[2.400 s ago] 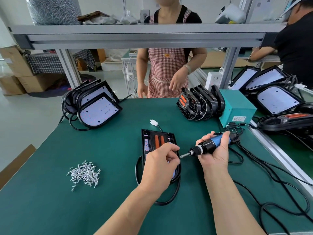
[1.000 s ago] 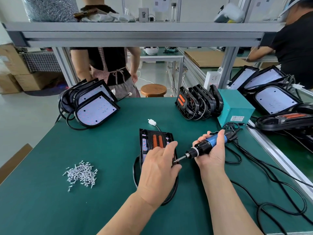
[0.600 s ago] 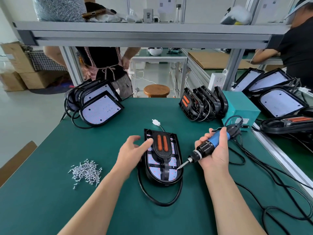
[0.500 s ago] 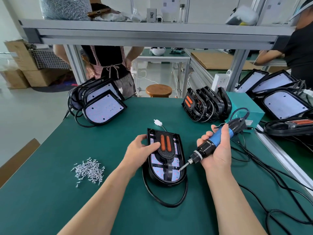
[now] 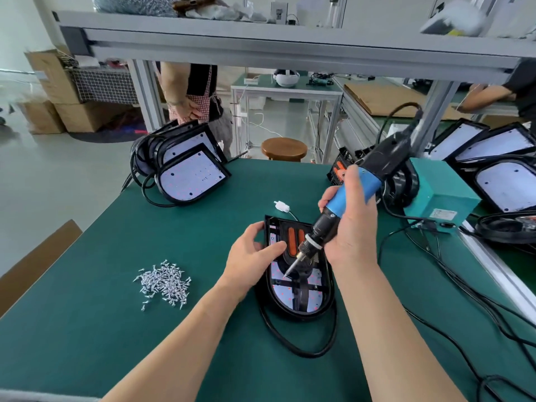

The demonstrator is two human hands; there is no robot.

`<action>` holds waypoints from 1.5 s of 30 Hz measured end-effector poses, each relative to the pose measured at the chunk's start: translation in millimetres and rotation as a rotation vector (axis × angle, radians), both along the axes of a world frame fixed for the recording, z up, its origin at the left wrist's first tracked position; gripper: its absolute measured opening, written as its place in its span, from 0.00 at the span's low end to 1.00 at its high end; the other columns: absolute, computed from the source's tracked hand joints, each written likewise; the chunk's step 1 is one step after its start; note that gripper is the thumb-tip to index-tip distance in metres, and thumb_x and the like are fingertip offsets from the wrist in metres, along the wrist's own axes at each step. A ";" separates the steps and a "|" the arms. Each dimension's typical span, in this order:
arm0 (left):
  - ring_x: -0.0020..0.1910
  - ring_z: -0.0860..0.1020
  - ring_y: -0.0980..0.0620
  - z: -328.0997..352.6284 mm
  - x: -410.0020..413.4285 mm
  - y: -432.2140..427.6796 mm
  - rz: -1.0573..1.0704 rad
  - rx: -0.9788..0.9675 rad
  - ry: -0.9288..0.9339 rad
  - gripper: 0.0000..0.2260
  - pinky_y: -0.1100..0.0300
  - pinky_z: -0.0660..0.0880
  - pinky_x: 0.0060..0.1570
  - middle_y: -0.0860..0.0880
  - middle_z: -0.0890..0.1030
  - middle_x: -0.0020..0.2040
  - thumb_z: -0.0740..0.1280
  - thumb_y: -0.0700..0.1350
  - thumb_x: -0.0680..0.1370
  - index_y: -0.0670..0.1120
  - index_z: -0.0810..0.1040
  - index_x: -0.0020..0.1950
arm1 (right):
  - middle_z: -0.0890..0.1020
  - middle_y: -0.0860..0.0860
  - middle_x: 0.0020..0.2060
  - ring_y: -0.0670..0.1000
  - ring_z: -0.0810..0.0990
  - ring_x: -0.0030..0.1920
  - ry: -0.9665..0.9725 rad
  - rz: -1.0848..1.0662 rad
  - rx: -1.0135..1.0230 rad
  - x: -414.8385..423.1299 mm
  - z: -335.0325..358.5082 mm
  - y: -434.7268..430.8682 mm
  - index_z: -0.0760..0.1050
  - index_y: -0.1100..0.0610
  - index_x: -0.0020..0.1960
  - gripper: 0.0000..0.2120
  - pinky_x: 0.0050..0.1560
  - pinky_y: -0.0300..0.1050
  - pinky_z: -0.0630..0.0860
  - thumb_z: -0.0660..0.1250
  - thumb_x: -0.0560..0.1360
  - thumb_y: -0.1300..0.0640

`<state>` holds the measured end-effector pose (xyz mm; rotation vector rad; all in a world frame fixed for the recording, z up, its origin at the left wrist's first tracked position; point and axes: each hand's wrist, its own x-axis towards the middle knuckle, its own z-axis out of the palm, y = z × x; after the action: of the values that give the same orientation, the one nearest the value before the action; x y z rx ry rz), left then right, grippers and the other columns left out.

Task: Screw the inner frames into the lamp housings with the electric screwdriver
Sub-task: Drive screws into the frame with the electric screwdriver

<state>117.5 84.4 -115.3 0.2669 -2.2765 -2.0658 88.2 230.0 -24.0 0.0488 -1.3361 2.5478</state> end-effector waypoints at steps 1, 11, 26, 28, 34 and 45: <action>0.45 0.87 0.46 0.2 -0.1 0.0 0.002 -0.006 0.000 0.29 0.42 0.80 0.56 0.48 0.88 0.43 0.73 0.55 0.66 0.53 0.74 0.66 | 0.76 0.50 0.29 0.47 0.74 0.30 0.005 -0.001 0.029 0.2 -0.1 -3.7 0.72 0.55 0.55 0.16 0.35 0.37 0.73 0.69 0.75 0.45; 0.44 0.86 0.44 -0.7 -3.0 0.1 0.007 -0.037 -0.012 0.25 0.40 0.80 0.56 0.46 0.88 0.42 0.72 0.56 0.67 0.57 0.74 0.63 | 0.75 0.52 0.29 0.47 0.72 0.30 0.055 0.006 0.168 2.5 -4.3 -18.4 0.73 0.54 0.50 0.08 0.32 0.34 0.72 0.69 0.79 0.51; 0.46 0.85 0.39 0.3 -5.1 1.6 0.022 -0.111 -0.045 0.27 0.39 0.79 0.55 0.42 0.87 0.42 0.72 0.57 0.68 0.56 0.75 0.66 | 0.75 0.51 0.29 0.47 0.73 0.29 0.164 0.069 0.187 9.2 -4.2 -25.0 0.74 0.52 0.46 0.05 0.35 0.36 0.74 0.70 0.77 0.52; 0.46 0.85 0.38 1.1 -4.0 1.7 0.025 -0.120 -0.043 0.26 0.39 0.79 0.54 0.42 0.87 0.42 0.72 0.57 0.68 0.56 0.75 0.66 | 0.75 0.51 0.29 0.47 0.73 0.29 0.170 0.062 0.184 9.4 -5.1 -25.1 0.74 0.52 0.47 0.05 0.36 0.36 0.74 0.70 0.77 0.52; 0.46 0.84 0.35 6.4 -1.7 1.6 0.008 -0.139 -0.043 0.25 0.38 0.79 0.55 0.38 0.86 0.44 0.70 0.57 0.68 0.56 0.77 0.65 | 0.75 0.50 0.30 0.47 0.74 0.29 0.185 0.052 0.185 8.7 -7.9 -24.6 0.75 0.55 0.53 0.07 0.37 0.35 0.75 0.70 0.76 0.55; 0.45 0.84 0.47 8.3 -0.7 0.8 0.025 -0.229 -0.083 0.20 0.45 0.79 0.55 0.55 0.85 0.38 0.69 0.58 0.68 0.62 0.79 0.59 | 0.73 0.53 0.28 0.47 0.72 0.29 0.214 0.065 0.219 12.4 -9.7 -23.4 0.72 0.56 0.46 0.07 0.37 0.36 0.74 0.69 0.72 0.61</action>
<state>116.8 85.2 -106.9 0.3710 -2.5154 -1.7924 100.6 206.5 -33.8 0.4012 -1.5401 2.3554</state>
